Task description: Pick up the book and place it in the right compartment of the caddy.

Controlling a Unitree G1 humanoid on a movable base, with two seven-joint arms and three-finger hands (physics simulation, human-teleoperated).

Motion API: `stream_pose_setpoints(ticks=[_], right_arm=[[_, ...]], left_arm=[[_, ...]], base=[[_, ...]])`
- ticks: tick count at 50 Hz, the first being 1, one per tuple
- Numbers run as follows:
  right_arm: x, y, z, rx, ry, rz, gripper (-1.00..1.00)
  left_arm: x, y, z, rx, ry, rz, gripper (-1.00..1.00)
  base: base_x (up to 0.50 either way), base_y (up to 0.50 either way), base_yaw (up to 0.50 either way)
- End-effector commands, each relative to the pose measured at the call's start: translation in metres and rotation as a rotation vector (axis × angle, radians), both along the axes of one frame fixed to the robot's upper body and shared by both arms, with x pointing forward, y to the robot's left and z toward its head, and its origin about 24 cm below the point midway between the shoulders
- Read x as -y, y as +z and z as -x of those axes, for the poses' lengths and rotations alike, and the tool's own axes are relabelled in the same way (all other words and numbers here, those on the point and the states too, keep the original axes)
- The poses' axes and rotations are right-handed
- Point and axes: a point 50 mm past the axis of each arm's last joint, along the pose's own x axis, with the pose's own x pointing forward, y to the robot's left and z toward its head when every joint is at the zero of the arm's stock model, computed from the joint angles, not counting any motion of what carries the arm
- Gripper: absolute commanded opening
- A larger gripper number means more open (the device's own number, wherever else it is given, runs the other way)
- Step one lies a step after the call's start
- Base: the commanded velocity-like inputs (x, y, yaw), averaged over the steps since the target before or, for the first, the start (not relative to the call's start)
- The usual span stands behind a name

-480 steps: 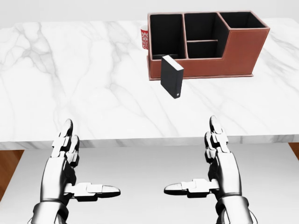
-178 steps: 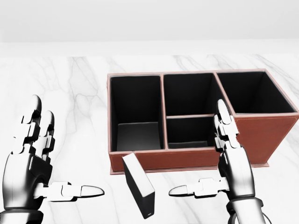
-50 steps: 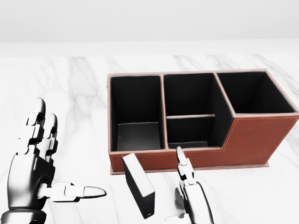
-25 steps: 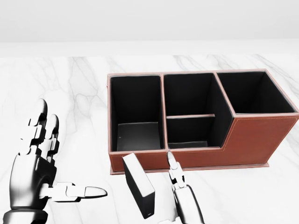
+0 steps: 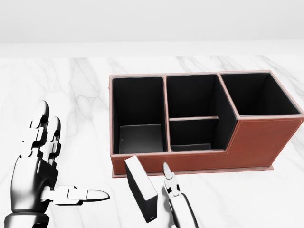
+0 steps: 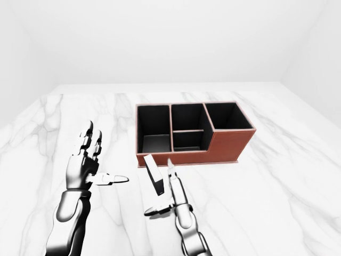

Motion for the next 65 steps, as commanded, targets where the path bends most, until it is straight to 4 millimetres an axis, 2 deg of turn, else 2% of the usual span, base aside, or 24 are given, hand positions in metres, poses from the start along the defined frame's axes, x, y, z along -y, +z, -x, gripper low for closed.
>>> stream_pose_setpoints(ticks=[1, 29, 30, 31, 32, 43, 48, 56, 65], right_arm=[[-0.005, -0.005, 0.0, -0.024, 0.018, 0.001, 1.0], [-0.013, -0.004, -0.011, -0.019, 0.041, 0.009, 1.0], [-0.013, -0.004, -0.011, -0.021, 0.041, 0.008, 0.22], [-0.013, -0.003, -0.012, -0.018, 0.039, 0.006, -0.86], [-0.013, -0.003, -0.012, -0.015, 0.04, 0.005, -1.0], [-0.011, -0.011, -0.011, -0.048, 0.028, 0.024, -1.0], [-0.011, -0.009, -0.01, -0.038, 0.026, 0.023, -1.0], [-0.009, 0.0, -0.011, -0.001, 0.017, 0.014, -1.0], [-0.002, 0.018, -0.018, 0.077, 0.003, -0.014, -1.0]], left_arm=[[0.0, -0.001, 0.0, -0.002, 0.0, 0.0, 1.0], [0.001, -0.005, -0.002, -0.012, -0.001, -0.003, 1.0], [0.001, -0.006, -0.002, -0.015, -0.001, -0.001, 1.0], [0.0, -0.006, -0.002, -0.016, -0.001, -0.003, 1.0], [0.0, -0.006, -0.002, -0.016, -0.001, -0.002, 1.0], [0.001, -0.004, -0.002, -0.008, -0.001, -0.001, 1.0], [0.001, -0.003, -0.002, -0.008, -0.002, -0.001, 1.0], [0.001, -0.005, -0.002, -0.011, -0.002, 0.0, 1.0], [0.002, -0.006, -0.003, -0.018, -0.003, -0.003, 1.0]], base=[[0.0, 0.0, 0.0], [0.0, 0.0, 0.0], [0.0, 0.0, 0.0], [0.0, 0.0, 0.0], [0.0, 0.0, 0.0], [0.0, 0.0, 0.0], [0.0, 0.0, 0.0], [0.0, 0.0, 0.0], [0.0, 0.0, 0.0]])
